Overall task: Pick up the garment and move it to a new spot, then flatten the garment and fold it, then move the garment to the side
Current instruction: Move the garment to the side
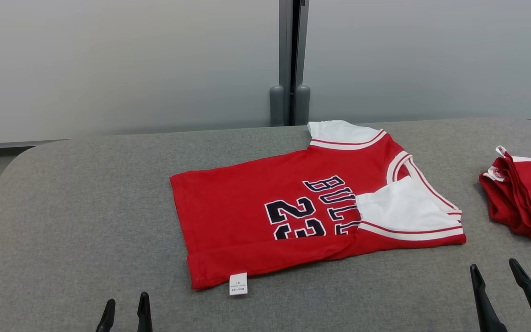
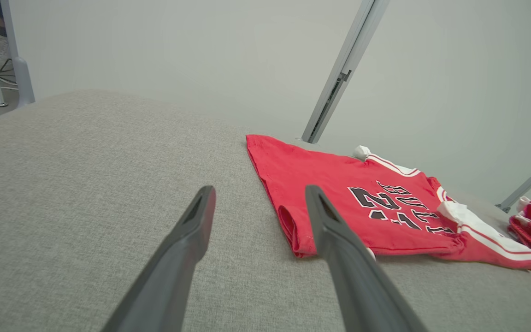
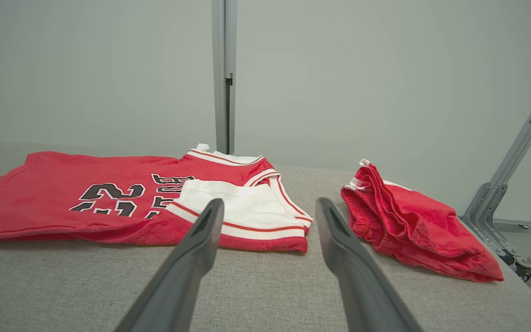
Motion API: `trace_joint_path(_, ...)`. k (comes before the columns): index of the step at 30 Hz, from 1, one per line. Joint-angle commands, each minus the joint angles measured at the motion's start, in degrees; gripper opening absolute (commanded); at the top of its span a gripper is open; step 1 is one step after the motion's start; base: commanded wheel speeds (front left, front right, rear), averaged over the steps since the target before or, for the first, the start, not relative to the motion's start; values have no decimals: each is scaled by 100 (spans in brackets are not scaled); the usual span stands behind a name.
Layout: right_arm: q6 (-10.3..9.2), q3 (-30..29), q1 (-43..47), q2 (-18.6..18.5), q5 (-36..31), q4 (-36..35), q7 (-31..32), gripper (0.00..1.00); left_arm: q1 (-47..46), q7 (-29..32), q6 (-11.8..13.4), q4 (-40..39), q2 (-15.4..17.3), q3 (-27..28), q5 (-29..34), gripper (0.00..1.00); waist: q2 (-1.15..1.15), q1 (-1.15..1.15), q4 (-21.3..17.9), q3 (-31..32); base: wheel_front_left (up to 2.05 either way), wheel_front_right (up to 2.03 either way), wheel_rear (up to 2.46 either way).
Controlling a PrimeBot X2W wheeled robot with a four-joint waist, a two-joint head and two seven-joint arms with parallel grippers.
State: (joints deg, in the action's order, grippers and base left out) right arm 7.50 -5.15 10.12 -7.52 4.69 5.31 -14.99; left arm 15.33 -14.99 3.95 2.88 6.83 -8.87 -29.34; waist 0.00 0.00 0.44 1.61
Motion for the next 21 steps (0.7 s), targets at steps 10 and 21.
trace_joint_path(10,-2,69,-523,-195,95,238,-26,100,-344,139,-642,827,-164,-189,878,100,0,0,-83,-371,0,0,0)
trace_joint_path(21,-2,194,-1714,-640,264,743,-26,100,-1607,323,-487,2150,-117,-542,1379,100,0,0,29,-1139,0,0,0)
